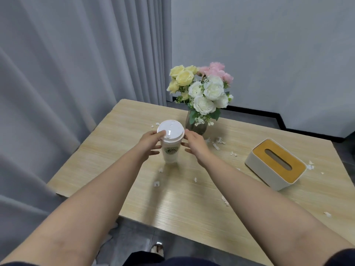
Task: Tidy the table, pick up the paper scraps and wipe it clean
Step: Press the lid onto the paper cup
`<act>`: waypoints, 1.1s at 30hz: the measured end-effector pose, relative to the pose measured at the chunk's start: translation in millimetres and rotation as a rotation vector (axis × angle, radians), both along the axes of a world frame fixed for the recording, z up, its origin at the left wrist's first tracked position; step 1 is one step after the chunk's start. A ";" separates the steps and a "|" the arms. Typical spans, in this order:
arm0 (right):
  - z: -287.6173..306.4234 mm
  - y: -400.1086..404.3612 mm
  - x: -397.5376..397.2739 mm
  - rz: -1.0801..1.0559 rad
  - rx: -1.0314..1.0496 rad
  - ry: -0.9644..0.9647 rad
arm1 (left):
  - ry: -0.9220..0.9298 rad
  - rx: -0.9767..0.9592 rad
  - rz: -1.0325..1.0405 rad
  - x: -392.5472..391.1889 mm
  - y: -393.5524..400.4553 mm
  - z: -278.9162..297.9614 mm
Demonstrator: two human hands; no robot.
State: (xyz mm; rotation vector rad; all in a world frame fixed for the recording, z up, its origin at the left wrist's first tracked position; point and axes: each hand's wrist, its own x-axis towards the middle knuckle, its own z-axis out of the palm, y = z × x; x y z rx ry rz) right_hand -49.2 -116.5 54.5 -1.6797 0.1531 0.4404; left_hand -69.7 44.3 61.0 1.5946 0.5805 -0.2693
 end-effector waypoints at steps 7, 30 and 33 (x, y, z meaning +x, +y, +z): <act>-0.4 46.1 22.1 0.164 -0.110 -0.216 | -0.035 0.062 0.080 21.7 48.7 -2.3; -13.6 283.6 231.3 0.055 -0.169 -0.257 | -0.071 0.000 0.085 228.5 267.7 -6.1; -21.2 305.6 258.6 0.055 -0.185 -0.242 | -0.069 -0.012 0.121 252.4 284.7 -13.8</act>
